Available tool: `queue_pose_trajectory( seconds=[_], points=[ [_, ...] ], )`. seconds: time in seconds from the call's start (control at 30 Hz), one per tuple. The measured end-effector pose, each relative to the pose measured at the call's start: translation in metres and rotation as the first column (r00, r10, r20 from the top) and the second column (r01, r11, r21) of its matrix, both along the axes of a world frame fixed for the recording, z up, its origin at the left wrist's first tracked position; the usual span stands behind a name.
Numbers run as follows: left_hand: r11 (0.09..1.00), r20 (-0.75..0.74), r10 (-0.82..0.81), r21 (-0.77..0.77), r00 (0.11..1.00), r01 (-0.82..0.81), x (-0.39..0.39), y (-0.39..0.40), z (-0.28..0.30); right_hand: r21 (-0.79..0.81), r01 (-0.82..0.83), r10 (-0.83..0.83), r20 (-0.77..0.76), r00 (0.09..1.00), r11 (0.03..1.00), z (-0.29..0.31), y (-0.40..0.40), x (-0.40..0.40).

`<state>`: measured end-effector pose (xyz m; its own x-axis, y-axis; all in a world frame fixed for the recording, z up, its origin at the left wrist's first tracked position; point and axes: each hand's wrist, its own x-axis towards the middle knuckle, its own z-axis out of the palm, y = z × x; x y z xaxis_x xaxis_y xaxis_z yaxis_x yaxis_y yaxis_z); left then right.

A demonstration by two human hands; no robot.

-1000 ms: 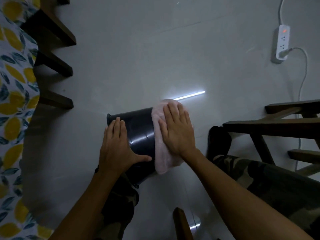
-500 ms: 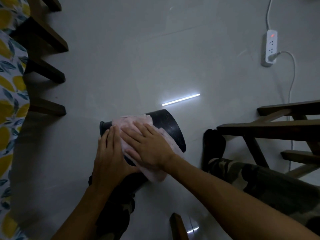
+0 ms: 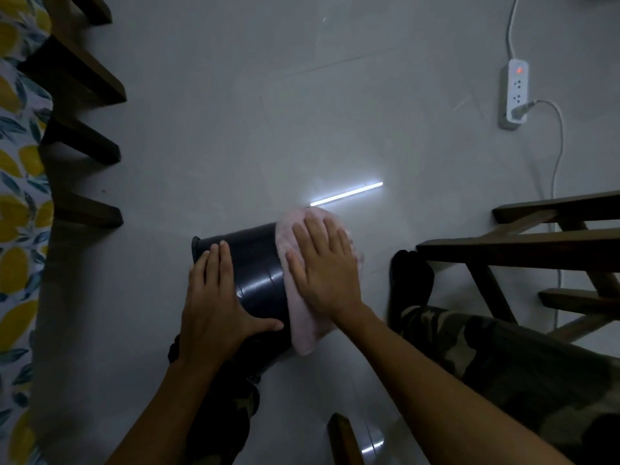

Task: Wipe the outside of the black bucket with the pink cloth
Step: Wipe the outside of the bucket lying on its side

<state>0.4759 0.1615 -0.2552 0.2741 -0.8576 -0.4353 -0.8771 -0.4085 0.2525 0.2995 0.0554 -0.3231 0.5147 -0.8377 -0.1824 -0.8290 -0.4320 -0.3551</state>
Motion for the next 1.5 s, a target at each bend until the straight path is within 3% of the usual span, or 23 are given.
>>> queue_pose_trajectory(
  seconds=[0.13,0.27,0.5,0.63,0.8,0.9,0.97,1.1,1.2,1.3,1.37,1.43,1.5],
  points=[
    [1.000,-0.010,0.017,-0.017,1.000,-0.017,-0.003,-0.001,0.000,-0.004,0.048,-0.048,0.012,0.999,0.999,0.006,0.050,-0.007],
    [0.999,0.016,-0.043,-0.019,0.999,0.043,0.000,0.001,0.002,-0.036,-0.161,0.164,0.124,0.979,0.986,0.011,0.080,0.016],
    [0.990,0.060,-0.114,-0.077,0.992,0.118,0.006,-0.003,0.003,0.023,-0.345,0.342,0.081,0.936,0.938,0.004,0.011,0.038],
    [0.993,0.102,-0.119,0.022,0.988,0.118,0.006,-0.006,0.006,0.029,-0.210,0.209,0.042,0.977,0.977,0.004,-0.022,0.041],
    [0.994,0.123,-0.110,0.021,0.986,0.108,0.005,-0.007,0.005,0.068,0.083,-0.081,-0.029,0.996,0.994,0.003,-0.044,0.021],
    [0.991,0.138,-0.133,-0.007,0.981,0.136,0.005,-0.007,0.003,0.254,0.350,-0.365,0.012,0.931,0.902,0.004,-0.042,0.003],
    [0.980,0.152,-0.184,-0.041,0.971,0.193,0.009,-0.011,0.001,0.347,0.424,-0.464,0.036,0.885,0.836,0.005,-0.037,-0.004],
    [0.956,0.161,-0.269,-0.076,0.950,0.283,0.014,-0.014,-0.001,0.354,0.467,-0.530,0.104,0.841,0.810,0.009,-0.018,-0.016],
    [0.957,0.147,-0.276,-0.052,0.950,0.286,-0.001,0.004,0.002,0.386,0.465,-0.528,0.071,0.846,0.797,0.008,0.006,-0.029],
    [0.957,0.127,-0.282,-0.038,0.951,0.289,-0.019,0.031,0.011,0.294,0.410,-0.438,0.033,0.899,0.864,0.017,0.038,-0.039],
    [0.957,0.164,-0.240,-0.123,0.957,0.261,-0.010,0.033,0.019,0.223,0.360,-0.384,0.073,0.920,0.906,0.023,0.056,-0.046],
    [0.964,0.212,-0.124,-0.208,0.969,0.168,0.008,0.024,0.026,0.281,0.399,-0.433,0.068,0.899,0.873,0.030,0.073,-0.054],
    [0.980,0.218,-0.020,-0.191,0.976,0.063,0.022,0.007,0.030,0.341,0.447,-0.497,0.069,0.865,0.827,0.033,0.086,-0.064]
  ],
)
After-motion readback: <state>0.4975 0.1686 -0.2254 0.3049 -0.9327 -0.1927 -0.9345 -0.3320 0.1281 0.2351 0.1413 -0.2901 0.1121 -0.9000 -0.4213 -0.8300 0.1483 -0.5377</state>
